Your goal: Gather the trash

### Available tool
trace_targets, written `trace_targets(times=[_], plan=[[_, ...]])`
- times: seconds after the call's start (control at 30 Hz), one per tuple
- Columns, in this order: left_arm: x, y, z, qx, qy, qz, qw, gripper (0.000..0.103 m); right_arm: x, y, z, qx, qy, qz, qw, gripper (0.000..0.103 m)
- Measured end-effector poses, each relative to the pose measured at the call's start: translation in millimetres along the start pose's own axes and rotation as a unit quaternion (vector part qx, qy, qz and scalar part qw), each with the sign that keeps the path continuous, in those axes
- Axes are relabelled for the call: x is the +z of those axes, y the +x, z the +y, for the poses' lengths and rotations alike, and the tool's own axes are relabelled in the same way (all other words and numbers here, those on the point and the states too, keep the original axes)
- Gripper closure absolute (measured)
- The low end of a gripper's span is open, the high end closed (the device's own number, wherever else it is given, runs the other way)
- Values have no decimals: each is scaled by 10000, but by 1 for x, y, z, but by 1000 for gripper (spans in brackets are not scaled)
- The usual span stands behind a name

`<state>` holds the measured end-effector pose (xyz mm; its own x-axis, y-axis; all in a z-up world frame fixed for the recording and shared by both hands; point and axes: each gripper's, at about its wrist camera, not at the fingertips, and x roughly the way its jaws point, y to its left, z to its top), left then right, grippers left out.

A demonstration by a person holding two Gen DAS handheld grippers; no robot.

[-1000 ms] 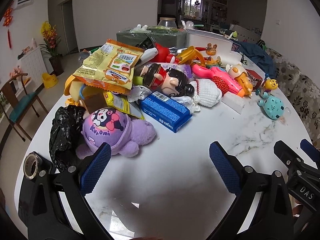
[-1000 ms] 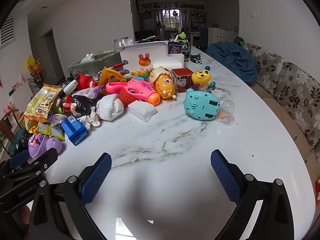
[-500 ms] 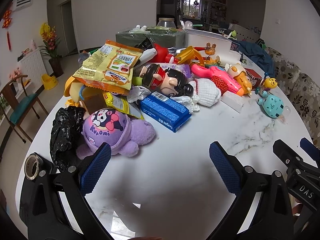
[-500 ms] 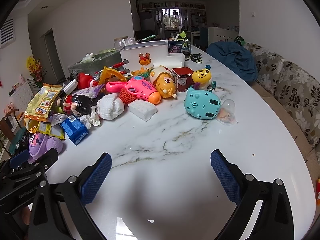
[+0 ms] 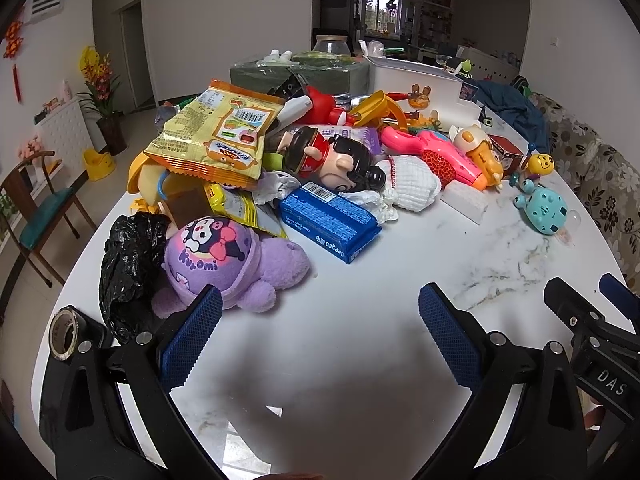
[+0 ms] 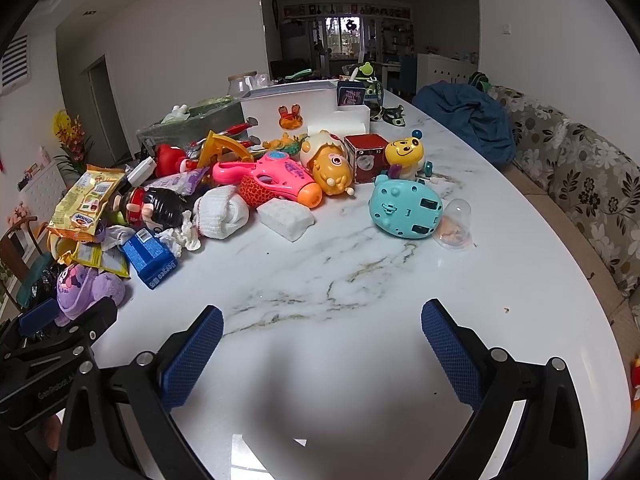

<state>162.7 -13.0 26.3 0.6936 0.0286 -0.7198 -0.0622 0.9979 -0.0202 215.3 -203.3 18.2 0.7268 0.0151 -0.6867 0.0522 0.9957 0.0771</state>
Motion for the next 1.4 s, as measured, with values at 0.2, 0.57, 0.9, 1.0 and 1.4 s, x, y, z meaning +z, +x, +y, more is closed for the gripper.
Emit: trace_targets(times=[0.2, 0.57, 0.9, 1.0, 1.4], plan=[[0, 0, 0, 1, 11, -2, 10000, 7, 0, 1, -1, -6, 5, -3, 10000, 5], [0, -1, 0, 4, 8, -5, 10000, 7, 0, 0, -1, -16, -1, -9, 10000, 5], [1, -1, 0, 7, 19, -3, 10000, 7, 1, 1, -1, -16, 3, -8, 10000, 5], [1, -1, 0, 14, 11, -7, 10000, 7, 1, 1, -1, -20, -1, -6, 10000, 5], [2, 2, 3, 23, -8, 5, 10000, 7, 2, 2, 0, -10, 1, 2, 10000, 5]])
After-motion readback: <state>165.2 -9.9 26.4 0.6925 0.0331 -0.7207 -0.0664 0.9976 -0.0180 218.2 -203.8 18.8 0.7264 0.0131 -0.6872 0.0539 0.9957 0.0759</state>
